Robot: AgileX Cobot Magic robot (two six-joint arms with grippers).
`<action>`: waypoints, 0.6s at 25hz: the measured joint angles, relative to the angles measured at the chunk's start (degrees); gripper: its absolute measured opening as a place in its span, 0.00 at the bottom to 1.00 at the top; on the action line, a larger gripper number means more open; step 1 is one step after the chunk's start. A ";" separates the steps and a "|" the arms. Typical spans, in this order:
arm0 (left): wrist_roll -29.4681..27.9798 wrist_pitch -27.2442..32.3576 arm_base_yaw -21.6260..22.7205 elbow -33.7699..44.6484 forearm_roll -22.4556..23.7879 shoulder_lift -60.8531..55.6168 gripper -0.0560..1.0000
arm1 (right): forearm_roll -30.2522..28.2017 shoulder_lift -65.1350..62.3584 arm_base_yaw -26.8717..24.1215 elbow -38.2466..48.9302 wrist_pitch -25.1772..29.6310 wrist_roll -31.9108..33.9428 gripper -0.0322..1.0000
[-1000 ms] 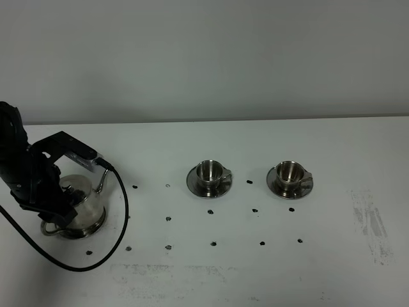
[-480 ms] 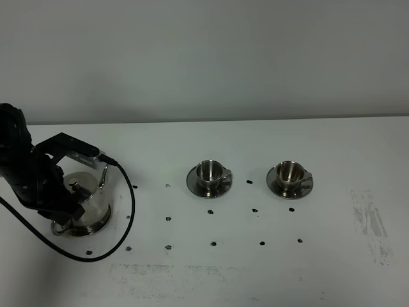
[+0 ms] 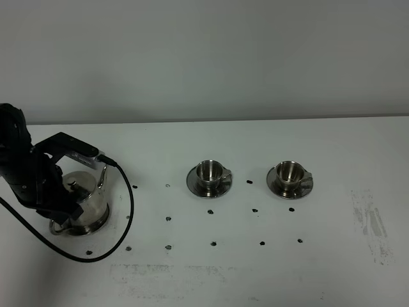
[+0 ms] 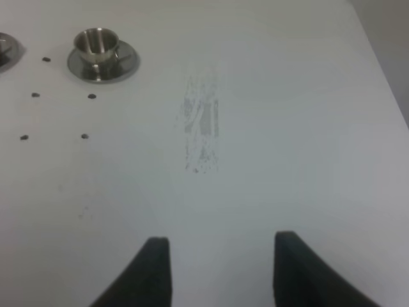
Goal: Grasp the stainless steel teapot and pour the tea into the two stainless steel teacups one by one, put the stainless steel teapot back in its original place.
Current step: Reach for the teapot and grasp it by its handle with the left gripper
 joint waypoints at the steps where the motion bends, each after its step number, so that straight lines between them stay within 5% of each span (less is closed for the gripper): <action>1: 0.39 0.00 -0.09 0.00 0.09 -0.23 0.30 | 0.00 0.00 0.00 0.00 0.00 0.00 0.41; 15: 3.81 -4.62 -0.44 9.92 -0.66 -11.52 0.29 | 0.00 0.00 0.00 0.00 0.00 0.00 0.41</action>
